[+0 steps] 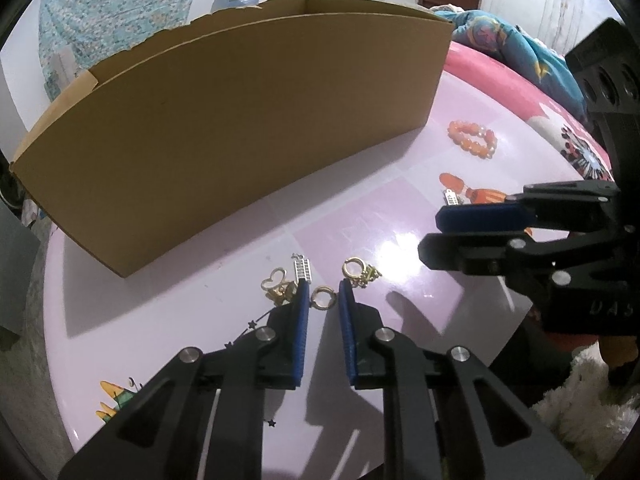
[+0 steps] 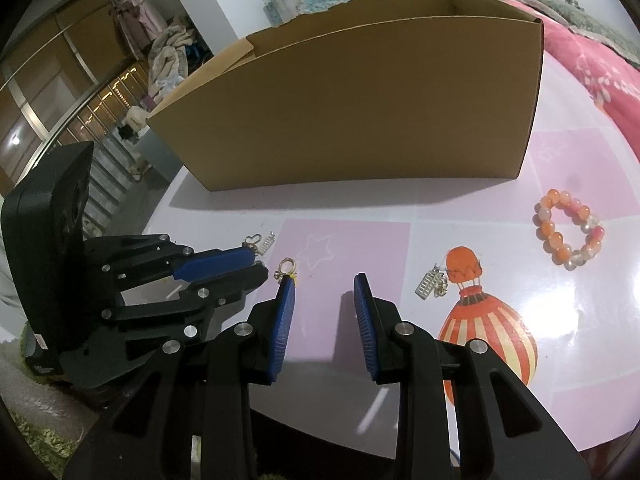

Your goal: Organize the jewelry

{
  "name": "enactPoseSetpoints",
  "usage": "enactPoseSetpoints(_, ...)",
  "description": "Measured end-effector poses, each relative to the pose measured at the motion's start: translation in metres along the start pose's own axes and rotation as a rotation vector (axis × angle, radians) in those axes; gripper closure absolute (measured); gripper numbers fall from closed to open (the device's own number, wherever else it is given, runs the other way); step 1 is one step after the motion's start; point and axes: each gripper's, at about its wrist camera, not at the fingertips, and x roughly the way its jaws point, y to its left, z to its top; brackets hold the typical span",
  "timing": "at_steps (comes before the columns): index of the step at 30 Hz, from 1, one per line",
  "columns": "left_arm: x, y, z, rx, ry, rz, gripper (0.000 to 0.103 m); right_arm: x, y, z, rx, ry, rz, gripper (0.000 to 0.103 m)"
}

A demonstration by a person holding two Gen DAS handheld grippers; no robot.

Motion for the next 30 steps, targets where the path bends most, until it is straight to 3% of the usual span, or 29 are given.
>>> enactPoseSetpoints(11,-0.003,0.001,-0.005,-0.013,-0.001,0.002,0.093,-0.004,0.004,0.001,-0.015,-0.011,-0.003,0.079)
enactPoseSetpoints(18,-0.009,0.008,-0.013,-0.057,0.004,0.004,0.093,0.008,0.023,0.007,-0.102,-0.006,-0.006,0.082)
enactPoseSetpoints(25,-0.011,0.012,-0.015,-0.076,0.002,0.008,0.093,0.025,0.042,0.010,-0.188,0.015,-0.050,0.082)
enactPoseSetpoints(30,-0.011,0.013,-0.015,-0.076,0.000,0.005,0.093,0.033,0.048,0.008,-0.225,0.028,-0.109,0.091)
